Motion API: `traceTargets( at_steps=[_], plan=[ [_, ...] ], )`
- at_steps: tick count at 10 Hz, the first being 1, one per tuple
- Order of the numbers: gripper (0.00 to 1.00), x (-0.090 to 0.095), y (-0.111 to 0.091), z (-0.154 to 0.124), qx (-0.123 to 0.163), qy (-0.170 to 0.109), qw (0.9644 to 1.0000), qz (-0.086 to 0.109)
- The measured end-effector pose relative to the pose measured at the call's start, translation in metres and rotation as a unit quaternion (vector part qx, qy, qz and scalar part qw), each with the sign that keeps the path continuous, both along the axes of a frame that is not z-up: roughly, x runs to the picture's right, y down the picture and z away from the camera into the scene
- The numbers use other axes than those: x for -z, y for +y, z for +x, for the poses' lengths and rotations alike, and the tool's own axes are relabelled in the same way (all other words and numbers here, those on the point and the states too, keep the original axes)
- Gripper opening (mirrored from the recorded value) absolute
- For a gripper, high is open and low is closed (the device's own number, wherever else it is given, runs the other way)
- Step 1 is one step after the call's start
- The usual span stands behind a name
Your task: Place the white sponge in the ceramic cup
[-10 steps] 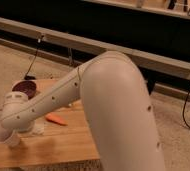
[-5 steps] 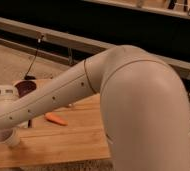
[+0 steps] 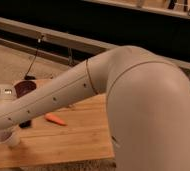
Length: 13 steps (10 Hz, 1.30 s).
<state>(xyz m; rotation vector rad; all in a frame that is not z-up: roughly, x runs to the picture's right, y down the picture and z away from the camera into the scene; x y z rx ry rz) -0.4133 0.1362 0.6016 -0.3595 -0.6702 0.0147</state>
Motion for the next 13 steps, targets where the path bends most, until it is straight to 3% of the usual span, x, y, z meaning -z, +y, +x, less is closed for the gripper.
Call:
traceTargets(
  at_steps=[4, 7, 10, 13],
  plan=[
    [0.00, -0.017, 0.010, -0.007, -0.010, -0.014, 0.9996, -0.023],
    [0.00, -0.022, 0.027, -0.024, 0.001, -0.032, 0.9989, -0.035],
    [0.00, -0.019, 0.036, -0.042, 0.014, -0.052, 0.9979, -0.037],
    [0.00, -0.027, 0.031, -0.045, 0.013, -0.052, 0.9980, -0.032]
  ],
)
